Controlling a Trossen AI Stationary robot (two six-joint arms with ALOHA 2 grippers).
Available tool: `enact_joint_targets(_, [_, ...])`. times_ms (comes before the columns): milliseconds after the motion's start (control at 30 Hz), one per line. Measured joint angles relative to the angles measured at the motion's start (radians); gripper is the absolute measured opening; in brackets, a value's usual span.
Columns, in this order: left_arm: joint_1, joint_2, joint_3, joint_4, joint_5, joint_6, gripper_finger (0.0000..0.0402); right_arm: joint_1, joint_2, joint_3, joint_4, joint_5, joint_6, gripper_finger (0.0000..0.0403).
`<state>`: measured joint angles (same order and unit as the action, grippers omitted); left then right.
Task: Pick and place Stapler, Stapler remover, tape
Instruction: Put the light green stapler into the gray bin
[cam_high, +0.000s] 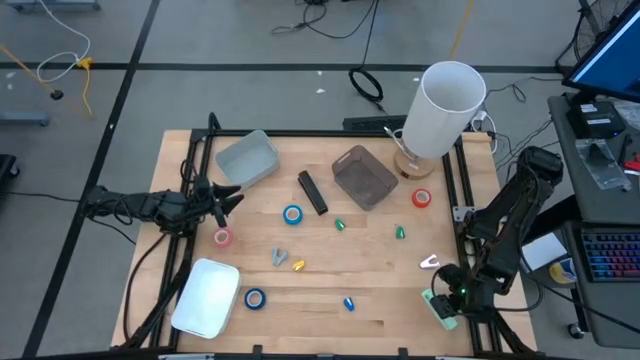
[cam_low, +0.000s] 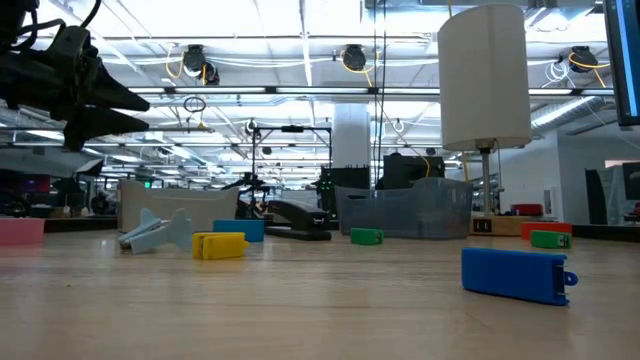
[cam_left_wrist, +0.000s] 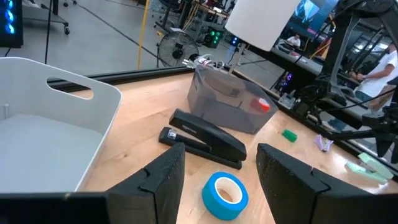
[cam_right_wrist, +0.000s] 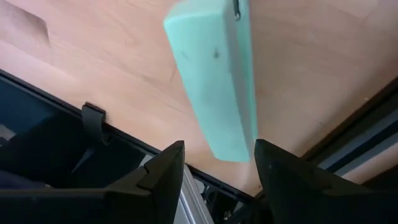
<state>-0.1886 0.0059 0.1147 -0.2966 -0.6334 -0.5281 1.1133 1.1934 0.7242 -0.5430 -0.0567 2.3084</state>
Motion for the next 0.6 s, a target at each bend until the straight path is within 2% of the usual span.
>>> enact_joint_targets(233, [0.0,0.0,0.0,0.0,0.0,0.02,0.02,-0.033,0.0,0.0,-0.011,-0.006,-0.026,0.019])
enact_joint_targets(400, [0.0,0.0,0.0,0.0,-0.004,0.03,0.02,-0.071,0.0,0.0,-0.011,-0.124,-0.058,0.0184])
enact_joint_targets(600, [0.0,0.0,0.0,0.001,-0.004,0.029,0.02,-0.126,0.0,0.0,-0.006,-0.158,-0.128,0.0183])
